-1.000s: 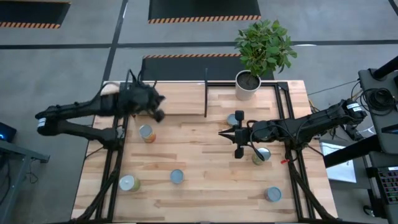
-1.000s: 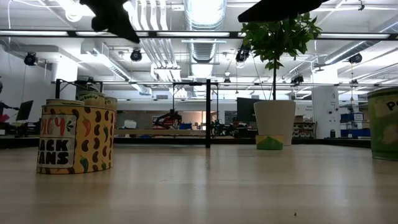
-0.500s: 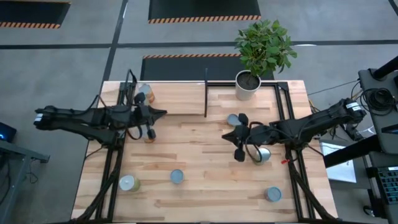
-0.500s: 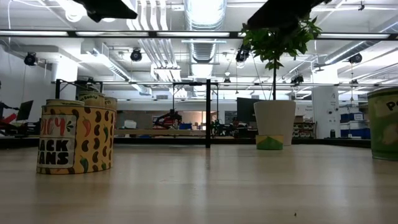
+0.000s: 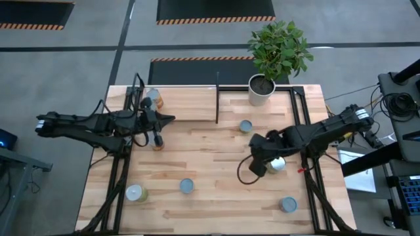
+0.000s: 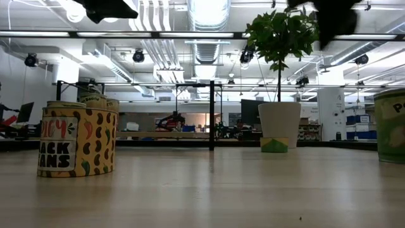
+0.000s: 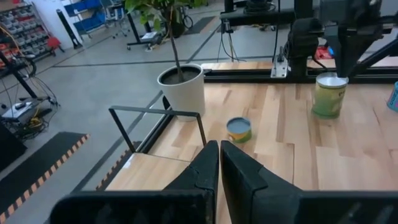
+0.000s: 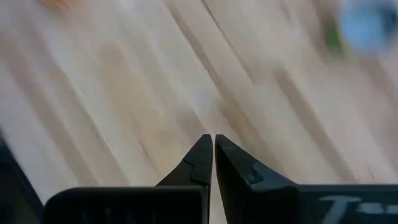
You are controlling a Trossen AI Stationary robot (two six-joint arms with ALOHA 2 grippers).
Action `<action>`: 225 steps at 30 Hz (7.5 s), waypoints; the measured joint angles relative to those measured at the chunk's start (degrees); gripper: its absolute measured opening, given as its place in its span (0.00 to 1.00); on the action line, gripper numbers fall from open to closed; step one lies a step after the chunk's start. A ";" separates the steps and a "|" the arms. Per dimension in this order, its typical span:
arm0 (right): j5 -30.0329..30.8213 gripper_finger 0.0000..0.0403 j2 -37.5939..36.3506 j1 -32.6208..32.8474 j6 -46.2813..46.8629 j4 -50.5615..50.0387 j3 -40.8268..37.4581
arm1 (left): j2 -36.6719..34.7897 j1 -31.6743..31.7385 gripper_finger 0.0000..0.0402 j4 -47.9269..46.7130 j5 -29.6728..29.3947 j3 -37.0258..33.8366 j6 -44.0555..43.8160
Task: Pick and place cans onto a shelf
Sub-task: Put the green pears can on the shelf
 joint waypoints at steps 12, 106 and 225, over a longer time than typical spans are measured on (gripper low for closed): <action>-6.64 0.03 1.29 2.64 21.39 -21.14 1.49 | 1.38 0.00 0.00 -0.67 0.01 0.00 -0.02; 5.54 0.76 38.71 -19.61 -45.87 0.89 49.92 | -12.85 0.00 0.00 6.88 0.04 -3.33 9.35; 10.04 0.91 10.50 -13.47 -61.99 54.27 0.67 | 7.53 0.39 0.00 -4.03 0.07 2.03 -5.44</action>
